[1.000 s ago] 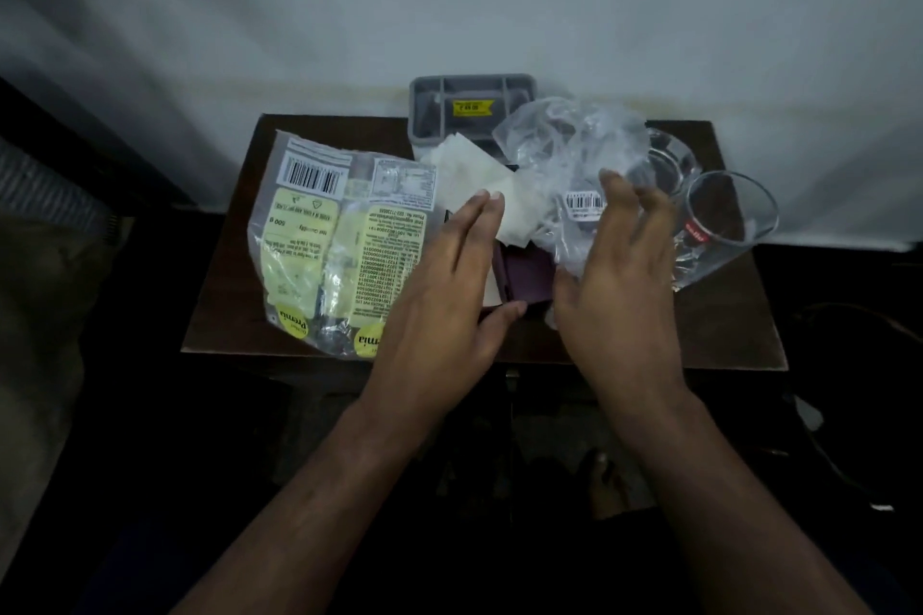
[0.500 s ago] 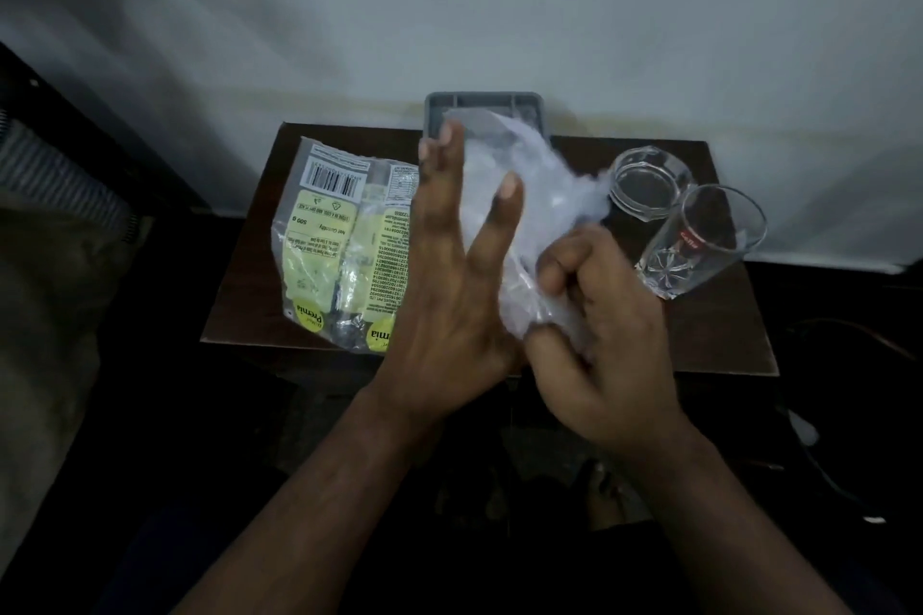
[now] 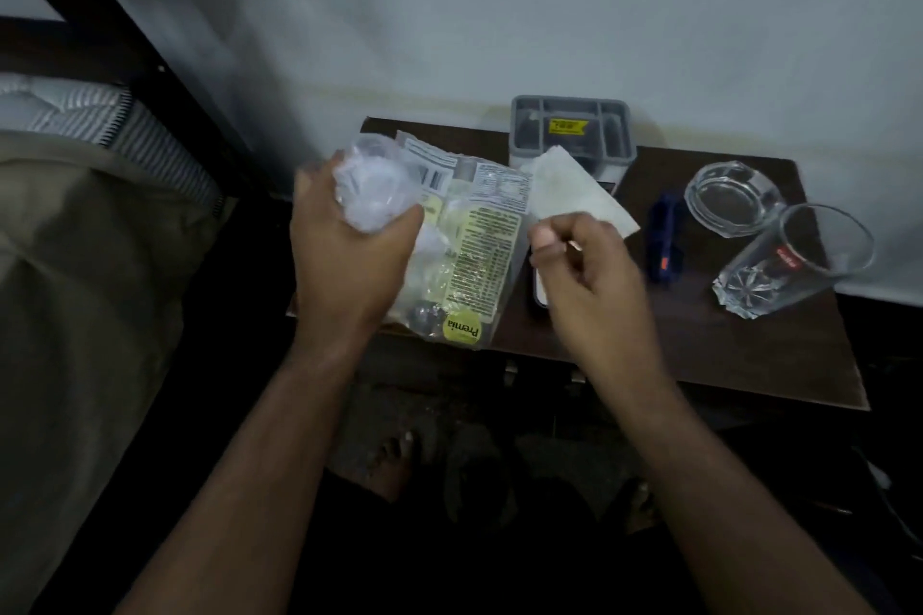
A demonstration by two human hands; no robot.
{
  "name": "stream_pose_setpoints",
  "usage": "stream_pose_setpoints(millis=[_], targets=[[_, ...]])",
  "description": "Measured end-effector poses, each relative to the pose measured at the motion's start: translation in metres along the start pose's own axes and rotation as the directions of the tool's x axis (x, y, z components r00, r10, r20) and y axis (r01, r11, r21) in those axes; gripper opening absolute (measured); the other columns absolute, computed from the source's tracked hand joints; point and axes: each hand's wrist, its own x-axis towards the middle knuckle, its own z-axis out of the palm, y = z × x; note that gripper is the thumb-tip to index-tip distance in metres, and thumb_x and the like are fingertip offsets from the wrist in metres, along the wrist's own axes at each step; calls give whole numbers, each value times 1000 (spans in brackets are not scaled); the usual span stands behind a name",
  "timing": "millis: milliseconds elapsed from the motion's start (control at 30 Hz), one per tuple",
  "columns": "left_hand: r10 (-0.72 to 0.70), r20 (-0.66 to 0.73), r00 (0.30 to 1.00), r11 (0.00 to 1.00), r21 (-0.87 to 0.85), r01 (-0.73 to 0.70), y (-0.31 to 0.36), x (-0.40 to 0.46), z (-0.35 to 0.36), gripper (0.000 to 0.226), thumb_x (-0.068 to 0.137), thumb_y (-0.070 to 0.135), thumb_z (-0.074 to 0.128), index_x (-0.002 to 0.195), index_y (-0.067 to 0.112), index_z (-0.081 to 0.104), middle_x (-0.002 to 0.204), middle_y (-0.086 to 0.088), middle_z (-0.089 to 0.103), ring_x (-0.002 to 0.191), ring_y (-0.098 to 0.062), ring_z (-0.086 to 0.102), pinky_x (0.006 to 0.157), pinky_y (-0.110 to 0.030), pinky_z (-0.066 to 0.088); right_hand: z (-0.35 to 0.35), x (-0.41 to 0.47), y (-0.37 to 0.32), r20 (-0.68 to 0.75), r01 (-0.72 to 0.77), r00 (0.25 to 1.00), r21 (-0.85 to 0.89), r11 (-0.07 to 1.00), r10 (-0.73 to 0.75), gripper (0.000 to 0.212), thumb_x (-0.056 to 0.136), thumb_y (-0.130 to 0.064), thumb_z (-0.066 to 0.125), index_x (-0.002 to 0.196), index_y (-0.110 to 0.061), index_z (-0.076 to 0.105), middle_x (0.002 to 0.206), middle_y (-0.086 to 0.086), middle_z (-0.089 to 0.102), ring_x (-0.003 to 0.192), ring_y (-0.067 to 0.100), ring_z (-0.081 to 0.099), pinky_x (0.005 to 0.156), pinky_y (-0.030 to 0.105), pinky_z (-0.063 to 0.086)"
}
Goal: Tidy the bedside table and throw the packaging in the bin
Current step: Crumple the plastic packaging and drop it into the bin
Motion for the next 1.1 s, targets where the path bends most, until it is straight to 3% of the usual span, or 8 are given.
stream_pose_setpoints(millis=[200,467,633,767,800,900,1000,1100], targets=[[-497,274,823,835,-105,540,-20,20,-17,20,83,3,70,99,15,72,97,-6,81,87,-24,79,82,-48,64,31,13,7,146,-308,942,12,951,303,34,99,-40,65,127,-32,47,117,-16,55,101,0,57,80,21,46],[-481,266,835,830,-169,532,-20,24,-10,21,81,-1,71,96,13,74,94,-9,81,83,-24,79,70,-41,65,40,11,-2,46,-158,987,56,986,156,28,93,-25,75,116,-29,61,99,2,65,77,2,56,71,23,52],[-316,183,931,826,-429,365,-3,22,-11,24,83,-4,66,107,2,68,99,-12,75,85,-26,75,68,-38,63,21,11,-11,117,32,992,98,995,-43,66,90,-13,78,147,-22,45,97,-21,57,78,-15,55,70,3,42],[-249,260,933,652,-668,360,12,18,-10,7,80,10,57,79,4,57,70,-6,59,57,-17,62,50,-26,51,-1,5,-12,109,343,939,-288,894,-325,13,95,-18,71,88,-28,70,78,-19,45,77,11,57,65,18,38],[-269,312,911,600,-686,412,16,16,-8,13,83,14,55,72,7,54,64,-2,58,54,-15,60,48,-25,50,-7,3,-9,52,361,930,-304,882,-363,29,97,-24,68,71,-34,58,73,-14,41,72,15,52,61,26,37],[-189,589,786,555,-596,580,30,2,4,31,95,18,45,78,10,70,70,-5,70,63,-18,68,56,-27,55,-27,-7,-10,-90,254,965,95,962,-246,31,104,-34,56,77,-21,64,88,-5,51,84,18,58,68,43,52],[-137,735,664,561,-494,664,40,-18,23,38,88,13,49,120,7,68,102,-14,72,92,-29,71,73,-41,60,-53,-17,-21,-134,125,989,541,832,-62,18,103,-31,56,95,-24,70,95,-7,69,87,8,68,75,31,56],[-129,824,551,525,-415,743,47,-40,46,55,81,12,53,134,3,60,121,-23,66,105,-37,67,84,-51,59,-71,-28,-21,-70,134,991,484,865,-115,27,99,-28,55,124,-19,60,107,-19,72,98,0,69,81,22,56]])
